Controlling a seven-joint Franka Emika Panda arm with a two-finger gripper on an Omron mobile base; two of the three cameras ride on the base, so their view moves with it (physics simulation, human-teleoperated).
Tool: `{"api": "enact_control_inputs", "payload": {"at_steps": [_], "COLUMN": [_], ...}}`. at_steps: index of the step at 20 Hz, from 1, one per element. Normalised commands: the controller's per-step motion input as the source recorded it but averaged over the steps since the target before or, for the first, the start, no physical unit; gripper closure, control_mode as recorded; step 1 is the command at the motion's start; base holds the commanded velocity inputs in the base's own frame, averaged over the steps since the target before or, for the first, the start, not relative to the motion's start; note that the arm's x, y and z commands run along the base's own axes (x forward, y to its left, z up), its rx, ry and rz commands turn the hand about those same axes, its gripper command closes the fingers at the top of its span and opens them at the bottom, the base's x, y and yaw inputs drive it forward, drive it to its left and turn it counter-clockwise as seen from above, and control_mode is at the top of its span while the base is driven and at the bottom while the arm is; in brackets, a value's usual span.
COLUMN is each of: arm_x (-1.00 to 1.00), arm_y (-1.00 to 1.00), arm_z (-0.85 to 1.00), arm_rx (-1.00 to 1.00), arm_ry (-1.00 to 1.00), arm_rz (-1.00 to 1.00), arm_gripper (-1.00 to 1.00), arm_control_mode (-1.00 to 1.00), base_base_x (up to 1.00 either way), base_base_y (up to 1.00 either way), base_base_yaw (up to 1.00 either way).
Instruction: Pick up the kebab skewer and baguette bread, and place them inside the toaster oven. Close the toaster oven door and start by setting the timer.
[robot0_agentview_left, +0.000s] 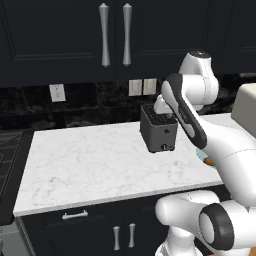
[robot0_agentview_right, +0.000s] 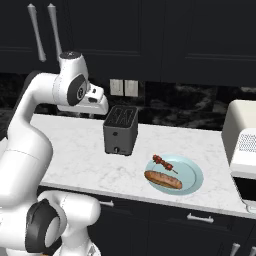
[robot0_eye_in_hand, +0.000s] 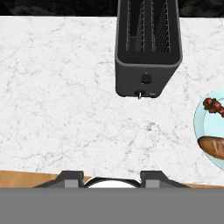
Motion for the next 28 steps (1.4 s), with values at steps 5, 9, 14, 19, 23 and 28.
{"api": "enact_control_inputs", "payload": {"at_steps": [5,9,14,19,23,28], "arm_x": [0.0,0.0,0.0,0.0,0.0,0.0], "arm_y": [0.0,0.0,0.0,0.0,0.0,0.0], "arm_z": [0.0,0.0,0.0,0.0,0.0,0.0], "arm_rx": [0.0,0.0,0.0,0.0,0.0,0.0], "arm_ry": [0.0,0.0,0.0,0.0,0.0,0.0], "arm_rz": [0.0,0.0,0.0,0.0,0.0,0.0], "arm_gripper": [-1.0,-1.0,-1.0,-1.0,-1.0,-1.0], "arm_control_mode": [1.0,1.0,1.0,1.0,1.0,1.0], "base_base_x": [0.0,0.0,0.0,0.0,0.0,0.0], "base_base_y": [0.0,0.0,0.0,-0.22,-0.83,-0.9], "base_base_yaw": [0.0,0.0,0.0,0.0,0.0,0.0]}}
